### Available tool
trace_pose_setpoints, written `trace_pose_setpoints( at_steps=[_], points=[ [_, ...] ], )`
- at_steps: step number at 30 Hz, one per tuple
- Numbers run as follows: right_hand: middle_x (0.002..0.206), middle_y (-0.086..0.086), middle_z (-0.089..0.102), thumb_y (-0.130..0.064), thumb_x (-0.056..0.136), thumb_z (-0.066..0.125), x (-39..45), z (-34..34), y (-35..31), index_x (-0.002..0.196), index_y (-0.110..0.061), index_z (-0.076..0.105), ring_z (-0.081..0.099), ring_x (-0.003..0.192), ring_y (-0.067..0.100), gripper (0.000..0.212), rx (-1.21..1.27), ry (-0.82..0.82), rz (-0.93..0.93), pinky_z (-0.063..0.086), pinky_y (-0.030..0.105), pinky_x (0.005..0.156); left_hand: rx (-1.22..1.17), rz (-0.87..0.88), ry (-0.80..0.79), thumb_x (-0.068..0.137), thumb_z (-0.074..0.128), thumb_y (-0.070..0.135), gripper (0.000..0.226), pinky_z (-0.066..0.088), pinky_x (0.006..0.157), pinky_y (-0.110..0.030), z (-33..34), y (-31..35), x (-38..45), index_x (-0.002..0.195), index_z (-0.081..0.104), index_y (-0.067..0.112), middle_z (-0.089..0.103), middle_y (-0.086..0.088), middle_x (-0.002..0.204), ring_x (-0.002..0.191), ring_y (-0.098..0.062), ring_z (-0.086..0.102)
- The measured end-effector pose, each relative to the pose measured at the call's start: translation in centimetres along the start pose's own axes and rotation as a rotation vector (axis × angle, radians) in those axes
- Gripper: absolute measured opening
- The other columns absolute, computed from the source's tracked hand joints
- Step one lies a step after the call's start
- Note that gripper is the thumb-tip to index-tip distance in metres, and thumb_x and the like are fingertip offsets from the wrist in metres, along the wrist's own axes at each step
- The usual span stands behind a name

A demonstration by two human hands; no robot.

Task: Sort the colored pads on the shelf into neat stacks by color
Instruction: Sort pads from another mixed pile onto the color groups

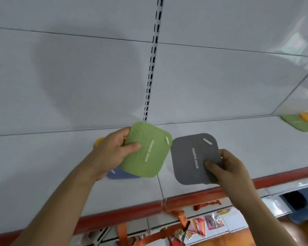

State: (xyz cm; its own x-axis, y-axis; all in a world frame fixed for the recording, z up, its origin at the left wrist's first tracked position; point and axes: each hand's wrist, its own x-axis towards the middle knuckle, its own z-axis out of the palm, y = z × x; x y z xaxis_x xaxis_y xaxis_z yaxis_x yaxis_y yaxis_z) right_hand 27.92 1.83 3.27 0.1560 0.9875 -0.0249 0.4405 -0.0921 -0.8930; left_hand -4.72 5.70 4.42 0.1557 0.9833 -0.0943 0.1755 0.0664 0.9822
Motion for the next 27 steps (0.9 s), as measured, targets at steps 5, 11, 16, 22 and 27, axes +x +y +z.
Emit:
trace_pose_setpoints(
  at_steps=[5, 11, 16, 22, 27],
  points=[
    [0.096, -0.019, 0.077, -0.014, 0.100, 0.064, -1.6, -5.7, 2.7, 0.110, -0.041, 0.065, 0.076, 0.088, 0.012, 0.029, 0.069, 0.133, -0.019, 0.064, 0.039, 0.077, 0.080, -0.001, -0.126, 0.092, 0.068, 0.001, 0.041, 0.053, 0.105, -0.060, 8.2, 1.9, 1.7, 0.128, 0.061, 0.019, 0.078, -0.007, 0.115, 0.111, -0.030, 0.073],
    [0.102, -0.016, 0.077, -0.013, 0.099, 0.065, -2.2, -16.4, 8.6, 0.113, -0.041, 0.067, 0.075, 0.093, 0.014, 0.031, 0.123, 0.257, 0.024, 0.062, 0.051, 0.086, 0.195, 0.053, -0.181, 0.086, 0.074, 0.025, 0.038, 0.055, 0.101, -0.061, 20.7, 5.6, 4.5, 0.121, 0.063, 0.029, 0.078, 0.001, 0.110, 0.104, -0.024, 0.076],
    [0.099, -0.011, 0.079, -0.010, 0.099, 0.064, -2.2, -26.8, 13.7, 0.109, -0.041, 0.069, 0.075, 0.089, 0.015, 0.033, 0.173, 0.356, 0.053, 0.062, 0.055, 0.086, 0.172, 0.129, -0.225, 0.101, 0.067, 0.009, 0.029, 0.057, 0.100, -0.057, 33.4, 8.2, 6.5, 0.122, 0.068, 0.029, 0.080, -0.005, 0.106, 0.101, -0.025, 0.077],
    [0.095, -0.011, 0.079, -0.008, 0.099, 0.065, -1.9, -36.9, 18.7, 0.109, -0.035, 0.069, 0.074, 0.085, 0.013, 0.029, 0.216, 0.499, 0.101, 0.062, 0.051, 0.083, 0.194, 0.154, -0.238, 0.103, 0.063, 0.012, 0.031, 0.057, 0.099, -0.057, 45.7, 9.8, 10.4, 0.117, 0.067, 0.040, 0.080, -0.001, 0.105, 0.100, -0.022, 0.077],
    [0.094, -0.013, 0.078, -0.005, 0.098, 0.065, 0.3, -42.0, 22.4, 0.108, -0.033, 0.069, 0.074, 0.086, 0.010, 0.030, 0.225, 0.544, 0.151, 0.059, 0.037, 0.078, 0.240, 0.175, -0.274, 0.104, 0.062, 0.014, 0.028, 0.058, 0.094, -0.045, 54.2, 10.3, 14.8, 0.116, 0.066, 0.039, 0.079, 0.007, 0.102, 0.096, -0.012, 0.075]
  ],
)
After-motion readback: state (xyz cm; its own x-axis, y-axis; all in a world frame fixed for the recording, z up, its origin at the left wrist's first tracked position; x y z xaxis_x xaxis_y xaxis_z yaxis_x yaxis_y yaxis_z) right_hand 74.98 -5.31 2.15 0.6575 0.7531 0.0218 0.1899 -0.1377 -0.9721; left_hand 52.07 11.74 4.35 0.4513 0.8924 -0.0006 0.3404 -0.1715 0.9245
